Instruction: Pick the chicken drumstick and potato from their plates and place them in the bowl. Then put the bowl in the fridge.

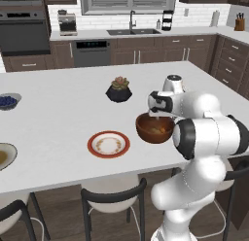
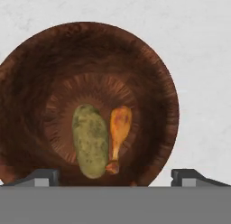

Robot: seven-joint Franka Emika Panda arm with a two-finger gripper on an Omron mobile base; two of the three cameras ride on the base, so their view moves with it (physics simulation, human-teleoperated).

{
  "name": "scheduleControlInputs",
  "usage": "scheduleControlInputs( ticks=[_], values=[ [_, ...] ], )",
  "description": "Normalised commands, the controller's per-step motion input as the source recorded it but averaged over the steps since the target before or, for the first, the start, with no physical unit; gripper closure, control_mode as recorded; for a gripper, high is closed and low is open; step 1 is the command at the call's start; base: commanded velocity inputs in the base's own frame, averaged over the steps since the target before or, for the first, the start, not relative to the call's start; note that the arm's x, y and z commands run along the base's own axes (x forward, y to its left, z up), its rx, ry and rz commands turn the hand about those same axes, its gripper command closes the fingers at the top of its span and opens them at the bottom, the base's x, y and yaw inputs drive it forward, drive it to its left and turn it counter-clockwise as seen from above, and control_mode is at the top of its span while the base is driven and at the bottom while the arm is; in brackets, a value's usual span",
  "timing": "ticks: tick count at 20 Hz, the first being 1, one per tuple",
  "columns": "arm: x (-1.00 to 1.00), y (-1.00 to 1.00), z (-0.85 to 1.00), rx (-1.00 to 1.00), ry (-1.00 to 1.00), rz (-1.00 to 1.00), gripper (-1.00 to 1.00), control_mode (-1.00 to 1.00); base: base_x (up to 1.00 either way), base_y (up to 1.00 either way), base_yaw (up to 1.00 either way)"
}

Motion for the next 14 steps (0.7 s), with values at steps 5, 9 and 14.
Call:
scheduleControlInputs(
  ticks=[5, 9, 14],
  values=[
    [-0.53, 0.15, 0.38, -0.03, -0.01, 0.00, -1.00, -1.00, 0.00, 0.00, 0.00],
    [-0.07, 0.80, 0.32, -0.16, 0.00, 0.03, -1.00, -1.00, 0.00, 0.00, 0.00],
    [0.00, 0.94, 0.10, -0.24, -0.01, 0.12, -1.00, -1.00, 0.00, 0.00, 0.00]
  ],
)
